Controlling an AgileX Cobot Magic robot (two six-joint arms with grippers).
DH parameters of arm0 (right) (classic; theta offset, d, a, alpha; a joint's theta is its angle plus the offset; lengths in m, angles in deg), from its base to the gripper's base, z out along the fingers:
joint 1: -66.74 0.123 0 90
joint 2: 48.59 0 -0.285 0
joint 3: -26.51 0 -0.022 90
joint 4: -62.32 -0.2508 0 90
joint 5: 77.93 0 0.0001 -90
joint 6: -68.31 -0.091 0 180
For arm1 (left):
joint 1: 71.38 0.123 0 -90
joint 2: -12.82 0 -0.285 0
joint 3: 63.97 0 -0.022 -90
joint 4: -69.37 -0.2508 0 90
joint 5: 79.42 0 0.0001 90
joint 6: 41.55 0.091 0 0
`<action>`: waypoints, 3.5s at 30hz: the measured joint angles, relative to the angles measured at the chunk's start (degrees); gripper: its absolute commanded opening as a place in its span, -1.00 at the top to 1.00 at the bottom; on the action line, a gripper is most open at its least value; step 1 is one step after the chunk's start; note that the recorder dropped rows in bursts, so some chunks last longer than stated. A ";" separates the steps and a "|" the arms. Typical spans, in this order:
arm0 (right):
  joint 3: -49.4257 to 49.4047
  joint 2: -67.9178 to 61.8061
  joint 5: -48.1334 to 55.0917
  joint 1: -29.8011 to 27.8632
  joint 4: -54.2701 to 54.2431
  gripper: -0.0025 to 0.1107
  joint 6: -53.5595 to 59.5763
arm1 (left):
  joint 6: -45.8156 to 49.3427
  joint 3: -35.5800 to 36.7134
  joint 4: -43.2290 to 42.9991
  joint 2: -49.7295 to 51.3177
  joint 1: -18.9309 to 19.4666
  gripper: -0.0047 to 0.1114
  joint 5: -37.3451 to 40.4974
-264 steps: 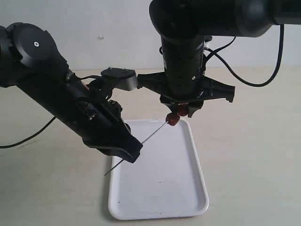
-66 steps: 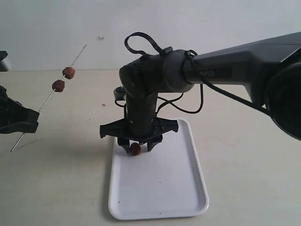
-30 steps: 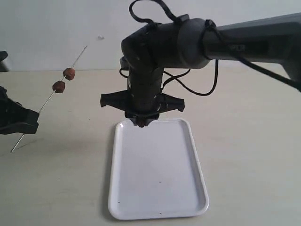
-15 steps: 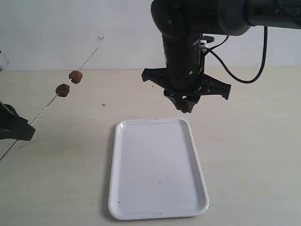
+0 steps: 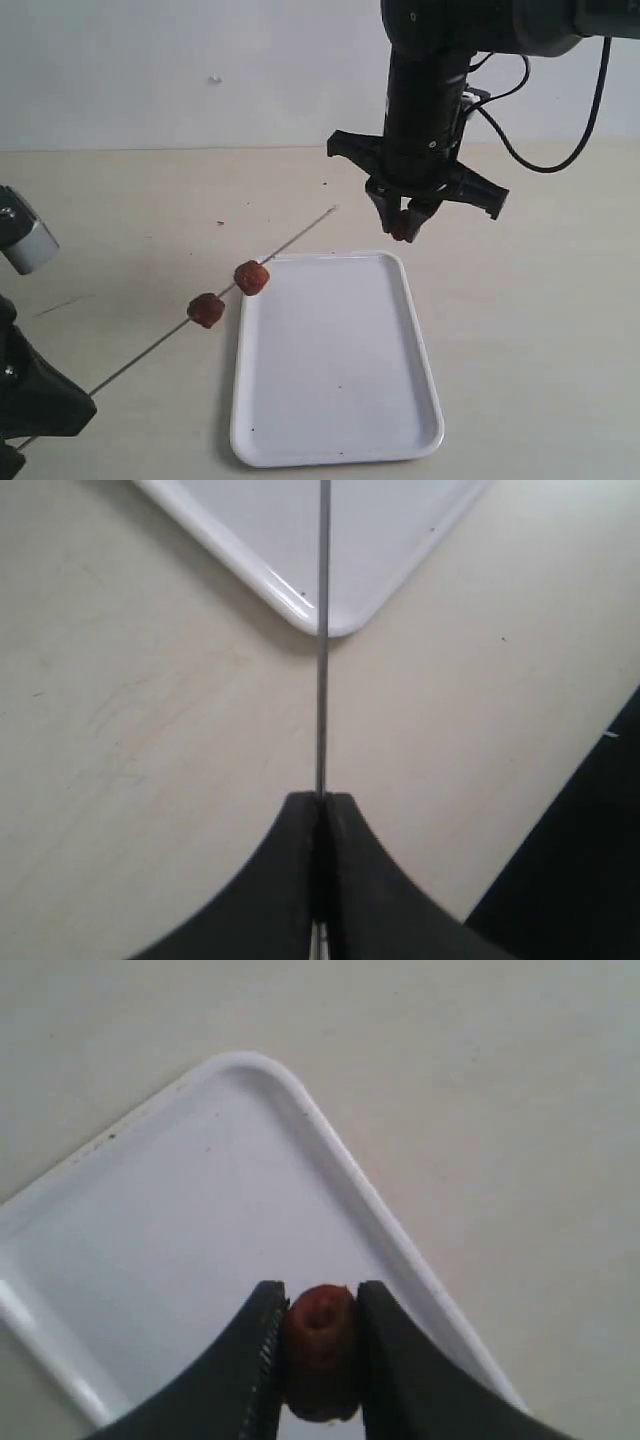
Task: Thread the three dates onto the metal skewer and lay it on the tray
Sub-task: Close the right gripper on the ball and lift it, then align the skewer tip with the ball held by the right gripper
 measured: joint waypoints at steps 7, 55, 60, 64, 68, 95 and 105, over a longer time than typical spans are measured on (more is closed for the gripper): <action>0.00 0.00 -2.96 0.00 -4.15 0.53 0.14 | 0.86 0.00 -0.24 0.00 -1.44 0.92 0.62; 0.00 2.39 -6.62 0.00 -5.28 0.53 1.16 | 4.37 -4.35 16.02 15.11 -1.55 0.92 -2.44; 0.00 2.39 -6.90 0.00 -5.50 0.53 1.16 | 4.53 -4.35 16.02 15.11 -1.55 0.92 -2.44; 0.00 2.43 -7.03 0.00 -5.54 0.53 1.16 | 4.53 -4.35 16.02 15.11 -1.55 0.92 -2.44; 0.00 2.78 -7.17 0.00 -5.33 0.53 1.16 | 4.53 -4.35 16.02 15.11 -1.55 0.92 -2.44; 0.00 4.62 -7.62 0.00 -2.93 0.53 0.95 | 4.41 -4.35 15.89 15.11 -1.55 0.92 -2.44; 0.00 4.62 -7.51 0.00 -2.81 0.53 0.95 | 4.41 -4.35 15.98 15.11 -1.55 0.92 -3.83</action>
